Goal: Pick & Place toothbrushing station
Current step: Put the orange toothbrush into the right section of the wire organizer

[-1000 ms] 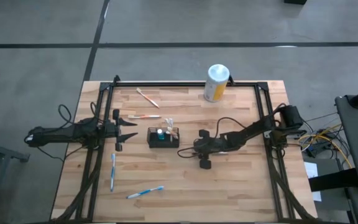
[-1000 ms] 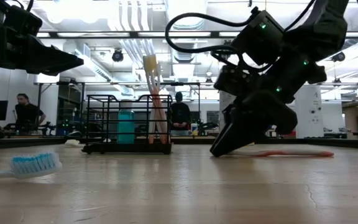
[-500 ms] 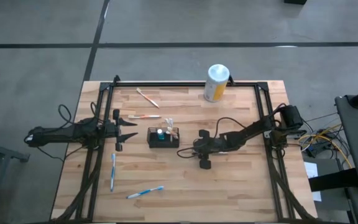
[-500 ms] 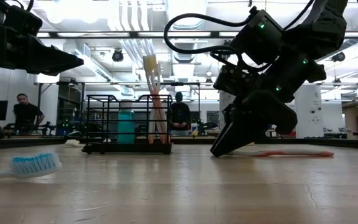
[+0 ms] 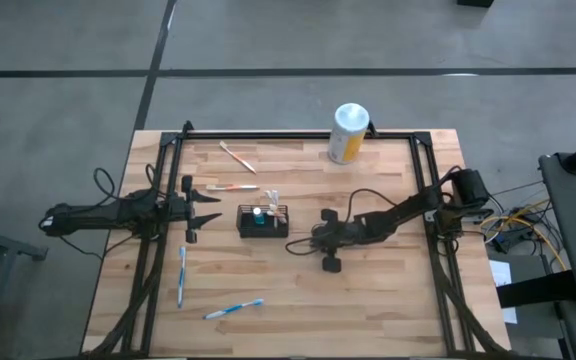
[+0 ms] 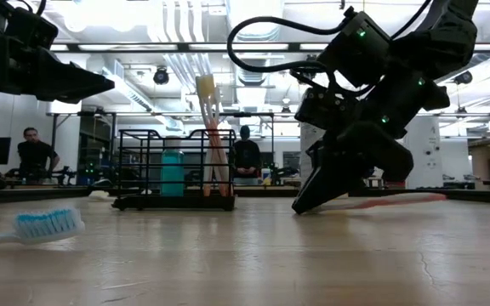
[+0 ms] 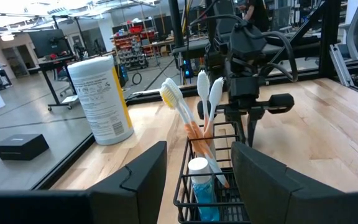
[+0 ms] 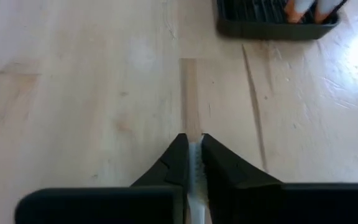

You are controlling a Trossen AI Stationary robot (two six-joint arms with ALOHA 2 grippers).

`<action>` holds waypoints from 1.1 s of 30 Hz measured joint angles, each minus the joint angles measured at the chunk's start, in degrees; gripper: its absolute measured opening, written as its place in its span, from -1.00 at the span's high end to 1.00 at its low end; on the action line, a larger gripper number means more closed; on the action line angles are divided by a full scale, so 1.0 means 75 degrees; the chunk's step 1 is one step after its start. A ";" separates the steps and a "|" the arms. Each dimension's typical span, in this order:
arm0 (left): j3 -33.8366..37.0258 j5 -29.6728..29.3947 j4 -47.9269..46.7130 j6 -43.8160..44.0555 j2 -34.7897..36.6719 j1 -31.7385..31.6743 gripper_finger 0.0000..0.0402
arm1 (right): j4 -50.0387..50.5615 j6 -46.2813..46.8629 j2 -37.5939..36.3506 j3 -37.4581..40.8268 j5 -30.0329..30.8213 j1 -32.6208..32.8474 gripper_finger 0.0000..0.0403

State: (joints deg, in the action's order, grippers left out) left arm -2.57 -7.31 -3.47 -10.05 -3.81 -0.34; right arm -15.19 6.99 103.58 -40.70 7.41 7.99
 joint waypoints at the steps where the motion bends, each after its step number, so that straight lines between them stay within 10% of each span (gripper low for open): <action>1: 0.0000 0.0000 -0.0002 0.0001 0.0000 -0.0001 0.07 | 0.0019 -0.0051 -0.0025 0.0002 0.0010 0.0000 0.90; 15: 0.0000 -0.0003 0.0001 -0.0001 0.0000 -0.0001 0.07 | -0.0671 -0.0429 -0.1579 0.0036 0.0680 -0.0026 0.93; 33: 0.0000 -0.0003 0.0001 -0.0001 0.0003 -0.0002 0.07 | -0.7698 -0.0367 -0.1583 0.0110 -0.0860 -0.0949 0.93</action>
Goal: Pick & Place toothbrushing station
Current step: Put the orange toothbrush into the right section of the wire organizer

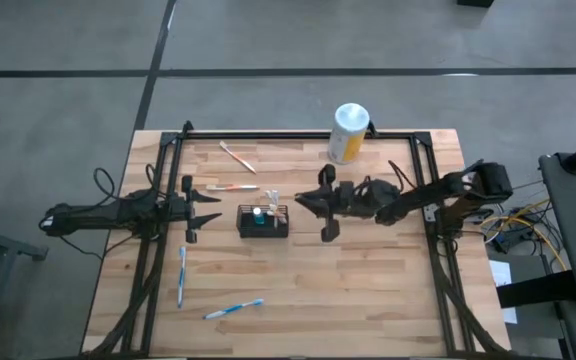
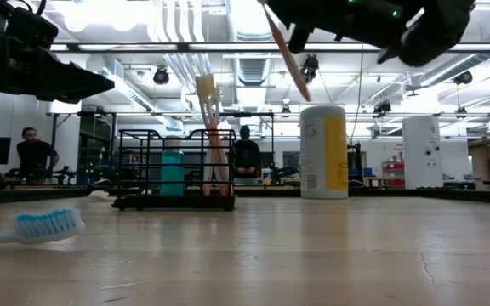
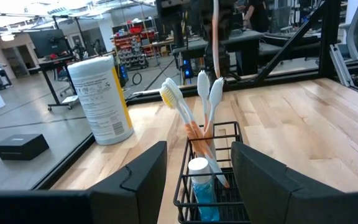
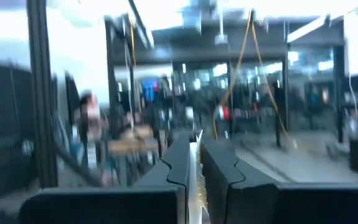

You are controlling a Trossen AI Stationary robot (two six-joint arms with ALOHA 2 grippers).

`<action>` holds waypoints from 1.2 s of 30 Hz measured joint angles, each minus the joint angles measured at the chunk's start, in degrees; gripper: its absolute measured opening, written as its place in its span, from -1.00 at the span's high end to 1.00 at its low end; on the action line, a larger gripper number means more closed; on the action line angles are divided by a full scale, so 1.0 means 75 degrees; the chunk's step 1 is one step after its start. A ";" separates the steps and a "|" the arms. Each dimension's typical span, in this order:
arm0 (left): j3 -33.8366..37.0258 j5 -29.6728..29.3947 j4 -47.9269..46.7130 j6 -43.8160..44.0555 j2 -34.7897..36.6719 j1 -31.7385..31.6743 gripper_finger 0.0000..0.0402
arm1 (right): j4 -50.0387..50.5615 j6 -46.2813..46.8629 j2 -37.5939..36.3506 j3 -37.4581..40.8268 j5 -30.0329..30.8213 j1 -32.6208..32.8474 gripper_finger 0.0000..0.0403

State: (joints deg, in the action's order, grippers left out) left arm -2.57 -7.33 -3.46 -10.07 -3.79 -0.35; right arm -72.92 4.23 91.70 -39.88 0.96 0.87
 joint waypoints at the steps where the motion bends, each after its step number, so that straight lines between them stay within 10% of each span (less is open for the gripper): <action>1: 0.0001 0.0000 0.0000 0.0001 0.0000 -0.0001 0.07 | -0.0498 0.0027 0.0147 0.0000 -0.0107 -0.0058 0.93; 5: 0.0000 0.0000 0.0000 0.0003 0.0000 -0.0001 0.07 | -0.2236 0.0338 0.0811 -0.0004 -0.0201 -0.0188 0.94; 36: 0.0002 0.0003 -0.0003 0.0001 -0.0026 -0.0001 0.07 | -0.2274 0.1473 0.3797 -0.3255 -0.0385 -0.0725 0.94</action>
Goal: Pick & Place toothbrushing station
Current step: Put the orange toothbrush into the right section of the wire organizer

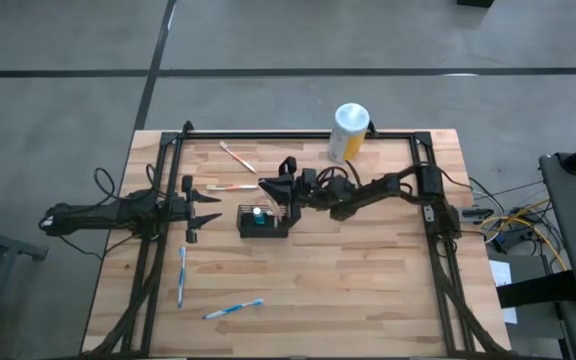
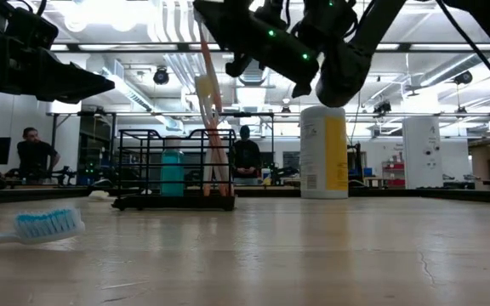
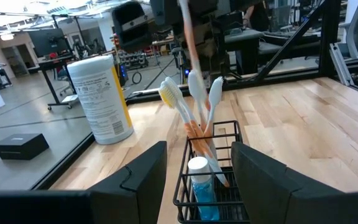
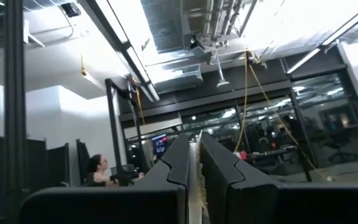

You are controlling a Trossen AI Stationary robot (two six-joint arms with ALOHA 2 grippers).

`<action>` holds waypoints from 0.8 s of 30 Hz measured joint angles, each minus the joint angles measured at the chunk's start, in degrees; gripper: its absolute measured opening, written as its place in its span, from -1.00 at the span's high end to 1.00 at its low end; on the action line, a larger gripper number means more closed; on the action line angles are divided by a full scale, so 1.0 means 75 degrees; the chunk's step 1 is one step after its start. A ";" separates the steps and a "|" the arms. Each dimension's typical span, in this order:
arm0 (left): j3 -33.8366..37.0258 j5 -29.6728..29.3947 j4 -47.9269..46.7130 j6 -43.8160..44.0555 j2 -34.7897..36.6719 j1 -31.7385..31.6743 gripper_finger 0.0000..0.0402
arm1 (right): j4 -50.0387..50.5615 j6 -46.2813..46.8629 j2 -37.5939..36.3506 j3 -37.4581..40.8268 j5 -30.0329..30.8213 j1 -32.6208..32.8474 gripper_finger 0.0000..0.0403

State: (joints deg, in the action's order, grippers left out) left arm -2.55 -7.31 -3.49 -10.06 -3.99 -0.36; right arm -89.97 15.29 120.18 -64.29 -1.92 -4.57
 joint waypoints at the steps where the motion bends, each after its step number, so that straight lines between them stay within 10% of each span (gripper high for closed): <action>1: 0.0001 0.0000 0.0000 -0.0001 0.0000 0.0002 0.07 | 0.0000 -0.0001 0.0000 0.0049 0.0013 -0.0027 0.94; 24: -0.0002 0.0000 0.0000 -0.0001 0.0000 0.0001 0.07 | 0.0000 0.0411 -0.0015 0.0918 0.0278 -0.0198 0.94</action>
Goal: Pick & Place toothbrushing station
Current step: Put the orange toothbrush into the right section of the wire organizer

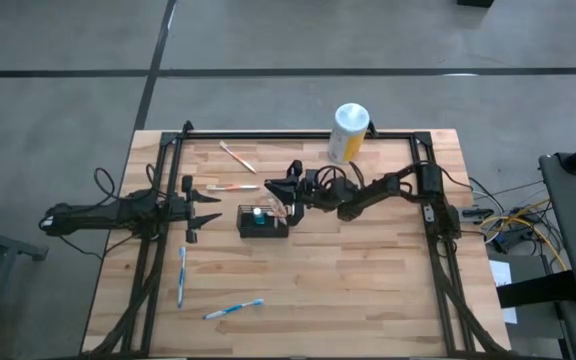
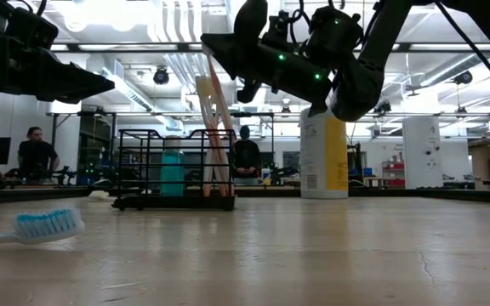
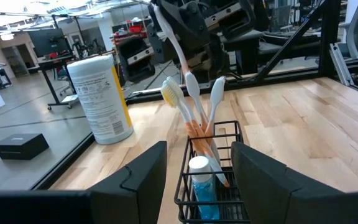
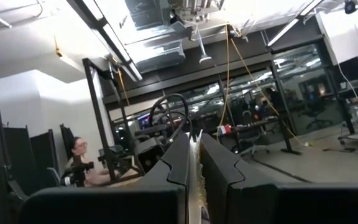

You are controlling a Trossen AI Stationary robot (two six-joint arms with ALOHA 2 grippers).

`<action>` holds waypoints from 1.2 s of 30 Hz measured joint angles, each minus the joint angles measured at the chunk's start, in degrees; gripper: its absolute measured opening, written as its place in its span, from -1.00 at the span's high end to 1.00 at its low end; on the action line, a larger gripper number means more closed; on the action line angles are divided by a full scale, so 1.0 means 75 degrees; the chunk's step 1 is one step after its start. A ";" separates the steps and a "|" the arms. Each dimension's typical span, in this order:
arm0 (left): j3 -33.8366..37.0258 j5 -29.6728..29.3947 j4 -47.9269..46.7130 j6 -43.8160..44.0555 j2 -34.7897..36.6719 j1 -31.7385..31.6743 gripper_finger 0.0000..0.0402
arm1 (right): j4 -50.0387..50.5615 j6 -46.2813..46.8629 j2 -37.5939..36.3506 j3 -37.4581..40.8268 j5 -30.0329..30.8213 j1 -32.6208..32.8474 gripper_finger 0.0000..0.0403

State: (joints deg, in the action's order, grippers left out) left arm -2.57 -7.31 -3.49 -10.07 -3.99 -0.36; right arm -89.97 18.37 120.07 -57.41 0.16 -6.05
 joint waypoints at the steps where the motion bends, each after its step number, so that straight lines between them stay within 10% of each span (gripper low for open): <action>1: 0.0002 0.0000 0.0000 0.0000 0.0000 0.0000 0.07 | -0.0003 0.0039 -0.0003 0.0024 0.0000 -0.0005 0.94; 36: 0.0000 0.0000 0.0001 0.0000 0.0000 0.0001 0.07 | 0.1633 -0.0421 -0.0621 0.0095 -0.0233 0.0007 0.94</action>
State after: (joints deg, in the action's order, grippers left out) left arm -2.57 -7.31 -3.48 -10.07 -3.99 -0.35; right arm -77.73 15.21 115.42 -56.70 -1.58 -6.00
